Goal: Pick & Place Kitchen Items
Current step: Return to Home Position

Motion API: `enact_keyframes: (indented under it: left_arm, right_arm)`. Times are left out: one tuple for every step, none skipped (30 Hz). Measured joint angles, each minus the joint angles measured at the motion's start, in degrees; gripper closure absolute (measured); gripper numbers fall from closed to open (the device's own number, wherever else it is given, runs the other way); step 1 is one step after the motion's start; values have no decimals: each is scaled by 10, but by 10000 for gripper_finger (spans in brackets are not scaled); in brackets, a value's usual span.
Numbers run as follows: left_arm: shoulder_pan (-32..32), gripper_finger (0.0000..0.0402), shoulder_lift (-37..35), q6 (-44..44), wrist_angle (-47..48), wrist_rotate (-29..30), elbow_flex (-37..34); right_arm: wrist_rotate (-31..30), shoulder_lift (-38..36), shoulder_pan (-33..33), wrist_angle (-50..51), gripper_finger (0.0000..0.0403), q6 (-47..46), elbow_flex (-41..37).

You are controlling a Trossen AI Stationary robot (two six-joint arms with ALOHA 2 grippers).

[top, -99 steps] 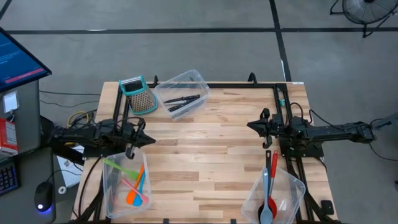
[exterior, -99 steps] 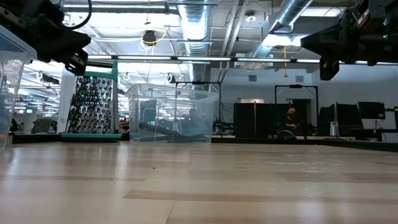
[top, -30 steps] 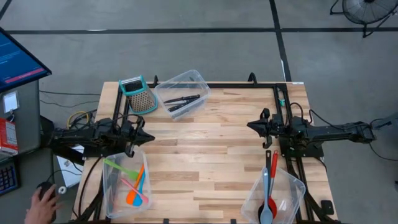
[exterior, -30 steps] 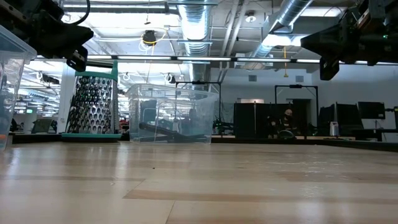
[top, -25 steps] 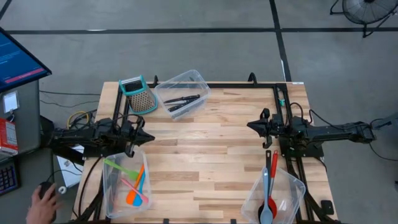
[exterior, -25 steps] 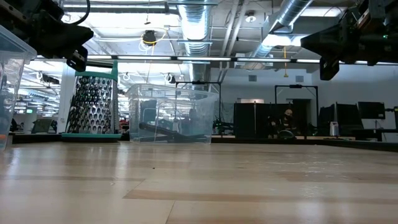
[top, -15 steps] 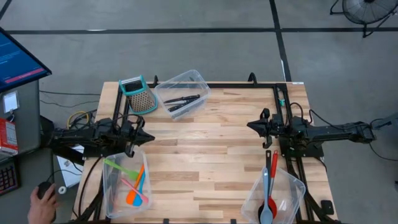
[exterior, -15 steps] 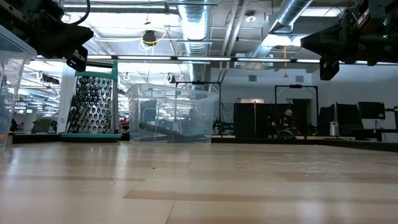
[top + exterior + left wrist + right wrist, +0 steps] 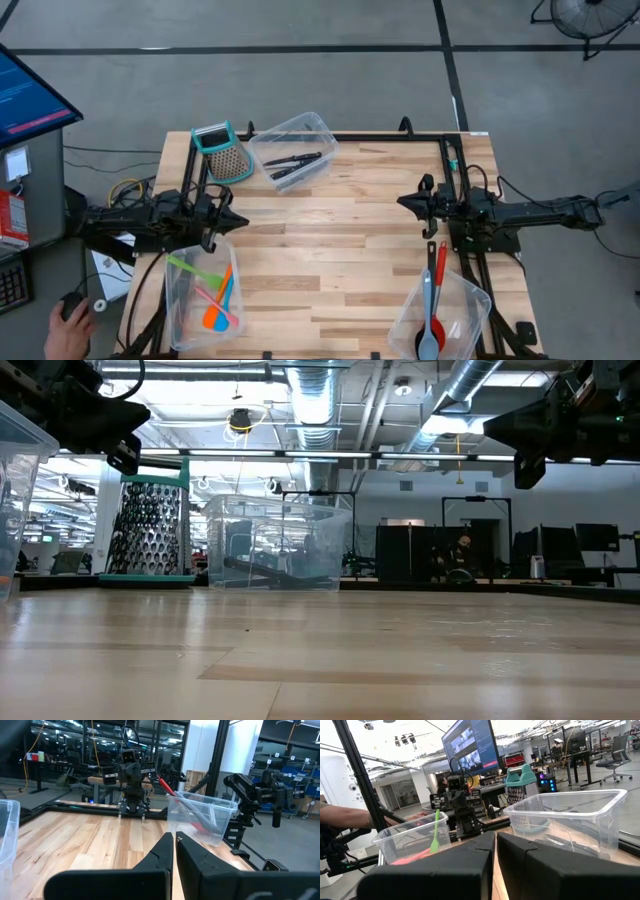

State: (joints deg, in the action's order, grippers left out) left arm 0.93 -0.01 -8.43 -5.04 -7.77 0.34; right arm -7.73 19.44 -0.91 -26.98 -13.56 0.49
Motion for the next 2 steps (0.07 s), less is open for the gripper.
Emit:
enact_keyframes:
  left_arm:
    - [0, 398, 0, 0, 0, 0, 0]
    - [0, 398, 0, 0, 0, 0, 0]
  right_arm:
    - [0, 0, 0, 0, 385, 0, 0]
    - [0, 0, 0, 0, 385, 0, 0]
